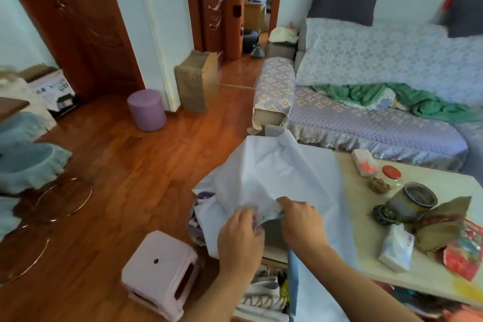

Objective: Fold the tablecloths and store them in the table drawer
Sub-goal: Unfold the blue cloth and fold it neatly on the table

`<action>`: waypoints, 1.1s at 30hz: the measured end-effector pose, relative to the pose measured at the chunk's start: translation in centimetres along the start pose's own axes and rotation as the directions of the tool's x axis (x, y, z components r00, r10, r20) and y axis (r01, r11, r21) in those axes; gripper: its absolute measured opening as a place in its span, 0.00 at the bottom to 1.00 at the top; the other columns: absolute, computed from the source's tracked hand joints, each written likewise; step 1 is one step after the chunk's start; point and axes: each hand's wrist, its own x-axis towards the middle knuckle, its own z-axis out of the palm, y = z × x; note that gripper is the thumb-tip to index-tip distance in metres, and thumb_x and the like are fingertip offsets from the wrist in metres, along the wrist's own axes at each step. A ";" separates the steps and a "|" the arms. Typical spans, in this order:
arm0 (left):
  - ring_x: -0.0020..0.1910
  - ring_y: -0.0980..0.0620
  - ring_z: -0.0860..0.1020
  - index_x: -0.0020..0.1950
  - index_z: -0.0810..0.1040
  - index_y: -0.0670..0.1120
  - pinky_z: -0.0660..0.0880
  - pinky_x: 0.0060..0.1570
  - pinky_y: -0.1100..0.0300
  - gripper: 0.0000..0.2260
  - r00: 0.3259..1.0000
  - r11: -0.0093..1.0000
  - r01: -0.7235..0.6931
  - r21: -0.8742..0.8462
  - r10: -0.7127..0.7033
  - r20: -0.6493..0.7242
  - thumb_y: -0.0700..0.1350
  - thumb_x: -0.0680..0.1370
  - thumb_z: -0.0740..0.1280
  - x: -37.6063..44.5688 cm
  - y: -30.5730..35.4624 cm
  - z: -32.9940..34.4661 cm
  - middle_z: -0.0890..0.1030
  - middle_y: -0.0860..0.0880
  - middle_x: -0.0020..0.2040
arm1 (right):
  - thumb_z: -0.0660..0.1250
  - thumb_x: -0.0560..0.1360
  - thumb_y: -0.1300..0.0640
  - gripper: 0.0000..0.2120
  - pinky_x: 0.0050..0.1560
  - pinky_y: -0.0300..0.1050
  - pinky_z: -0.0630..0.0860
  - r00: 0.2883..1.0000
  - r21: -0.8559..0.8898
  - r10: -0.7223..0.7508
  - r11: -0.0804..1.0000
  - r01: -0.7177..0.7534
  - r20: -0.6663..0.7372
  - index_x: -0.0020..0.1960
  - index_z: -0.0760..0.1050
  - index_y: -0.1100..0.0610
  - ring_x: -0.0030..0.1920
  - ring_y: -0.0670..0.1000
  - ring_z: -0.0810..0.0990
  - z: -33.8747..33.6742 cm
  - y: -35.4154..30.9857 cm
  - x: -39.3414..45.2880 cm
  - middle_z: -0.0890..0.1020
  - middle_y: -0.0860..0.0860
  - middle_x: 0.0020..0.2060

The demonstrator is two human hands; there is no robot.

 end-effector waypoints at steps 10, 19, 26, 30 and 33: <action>0.49 0.42 0.79 0.51 0.84 0.50 0.77 0.41 0.49 0.07 0.939 0.941 0.337 0.027 -0.333 -0.082 0.46 0.74 0.71 6.3 -5.5 2.3 0.80 0.47 0.51 | 0.61 0.73 0.62 0.23 0.41 0.51 0.72 0.954 -0.038 0.186 0.979 -0.201 -0.237 0.65 0.76 0.47 0.49 0.64 0.82 -6.6 0.8 4.6 0.83 0.57 0.48; 0.39 0.45 0.74 0.49 0.81 0.50 0.67 0.35 0.57 0.04 0.999 0.978 -0.029 0.206 0.024 0.026 0.43 0.77 0.67 17.7 -0.4 -8.5 0.83 0.46 0.46 | 0.61 0.69 0.67 0.16 0.38 0.52 0.72 0.873 0.024 0.299 0.949 -0.315 -0.386 0.50 0.80 0.52 0.44 0.66 0.81 -13.1 4.6 9.0 0.80 0.59 0.40; 0.44 0.47 0.74 0.55 0.79 0.55 0.71 0.40 0.54 0.08 0.997 0.976 0.026 0.215 -0.011 -0.071 0.45 0.78 0.65 15.7 -2.6 -10.9 0.76 0.52 0.51 | 0.63 0.69 0.68 0.24 0.46 0.57 0.76 0.819 0.154 0.266 0.964 -0.217 -0.508 0.59 0.83 0.50 0.47 0.68 0.81 -13.5 4.7 9.1 0.84 0.62 0.47; 0.55 0.45 0.80 0.66 0.78 0.54 0.78 0.45 0.51 0.18 0.977 0.970 0.204 0.134 -0.193 -0.090 0.43 0.76 0.70 9.5 -7.9 -7.0 0.79 0.52 0.60 | 0.63 0.69 0.69 0.24 0.46 0.55 0.76 0.820 0.214 0.270 0.959 -0.184 -0.504 0.59 0.83 0.51 0.47 0.68 0.81 -13.0 4.6 8.9 0.84 0.63 0.47; 0.50 0.39 0.82 0.58 0.83 0.49 0.75 0.42 0.49 0.13 0.961 0.942 0.253 0.220 -0.219 -0.168 0.38 0.75 0.68 8.3 -11.5 -8.1 0.83 0.46 0.53 | 0.61 0.68 0.69 0.23 0.44 0.56 0.77 0.814 0.220 0.313 0.948 -0.232 -0.489 0.57 0.83 0.52 0.45 0.67 0.80 -14.2 7.2 8.3 0.83 0.63 0.45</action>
